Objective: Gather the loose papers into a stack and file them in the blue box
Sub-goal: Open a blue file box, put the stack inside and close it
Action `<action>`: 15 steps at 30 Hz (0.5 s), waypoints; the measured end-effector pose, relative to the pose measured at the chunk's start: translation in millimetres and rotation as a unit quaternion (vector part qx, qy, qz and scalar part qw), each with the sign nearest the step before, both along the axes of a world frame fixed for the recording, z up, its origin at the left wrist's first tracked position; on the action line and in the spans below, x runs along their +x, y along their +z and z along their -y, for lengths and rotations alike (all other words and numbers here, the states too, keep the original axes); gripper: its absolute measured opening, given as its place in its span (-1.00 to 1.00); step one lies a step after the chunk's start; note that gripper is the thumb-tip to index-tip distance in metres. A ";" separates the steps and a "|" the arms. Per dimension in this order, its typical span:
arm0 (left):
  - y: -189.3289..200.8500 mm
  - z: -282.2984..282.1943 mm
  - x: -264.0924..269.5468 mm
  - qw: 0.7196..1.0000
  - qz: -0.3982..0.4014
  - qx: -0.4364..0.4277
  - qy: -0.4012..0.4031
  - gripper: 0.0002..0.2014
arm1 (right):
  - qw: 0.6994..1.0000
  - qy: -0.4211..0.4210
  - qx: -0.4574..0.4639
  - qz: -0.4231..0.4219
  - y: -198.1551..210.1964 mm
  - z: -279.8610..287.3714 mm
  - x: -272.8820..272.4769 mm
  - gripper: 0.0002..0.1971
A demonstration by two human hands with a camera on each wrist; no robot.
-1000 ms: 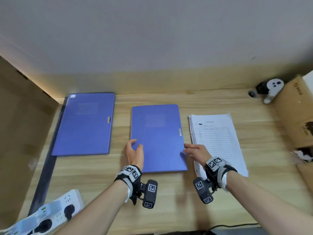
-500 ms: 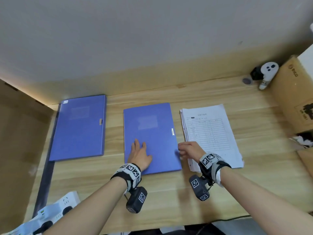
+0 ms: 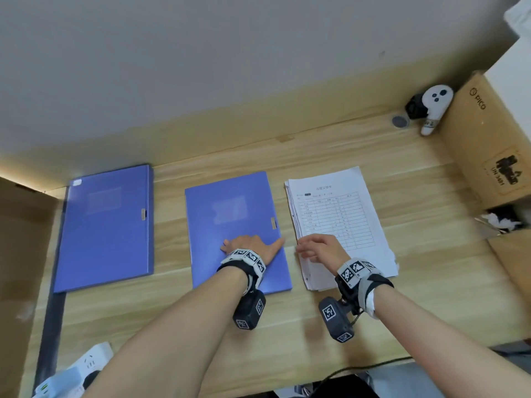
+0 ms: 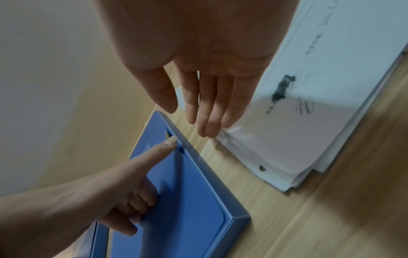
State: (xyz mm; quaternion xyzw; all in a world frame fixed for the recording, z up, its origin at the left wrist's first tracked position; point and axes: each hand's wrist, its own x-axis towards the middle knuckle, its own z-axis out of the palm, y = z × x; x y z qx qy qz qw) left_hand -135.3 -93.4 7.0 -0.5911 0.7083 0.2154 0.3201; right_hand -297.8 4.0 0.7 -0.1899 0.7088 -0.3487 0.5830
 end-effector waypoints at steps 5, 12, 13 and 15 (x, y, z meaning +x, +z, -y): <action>0.4 4.0 -9.2 0.999 0.000 0.001 0.050 -0.14 | 1.000 -0.011 -0.006 -0.028 5.4 -5.5 -16.5 -0.84; 19.5 3.0 7.5 0.989 -0.093 0.017 0.112 -0.26 | 0.999 0.012 -0.013 -0.043 1.3 3.0 -20.6 -0.84; 27.2 3.5 11.3 0.985 -0.114 0.024 0.131 -0.31 | 0.999 0.020 -0.017 -0.041 1.7 6.0 -17.5 -0.85; 44.4 5.0 21.7 0.970 -0.164 0.035 0.178 -0.36 | 0.998 0.033 -0.026 -0.038 3.0 15.0 -8.7 -0.87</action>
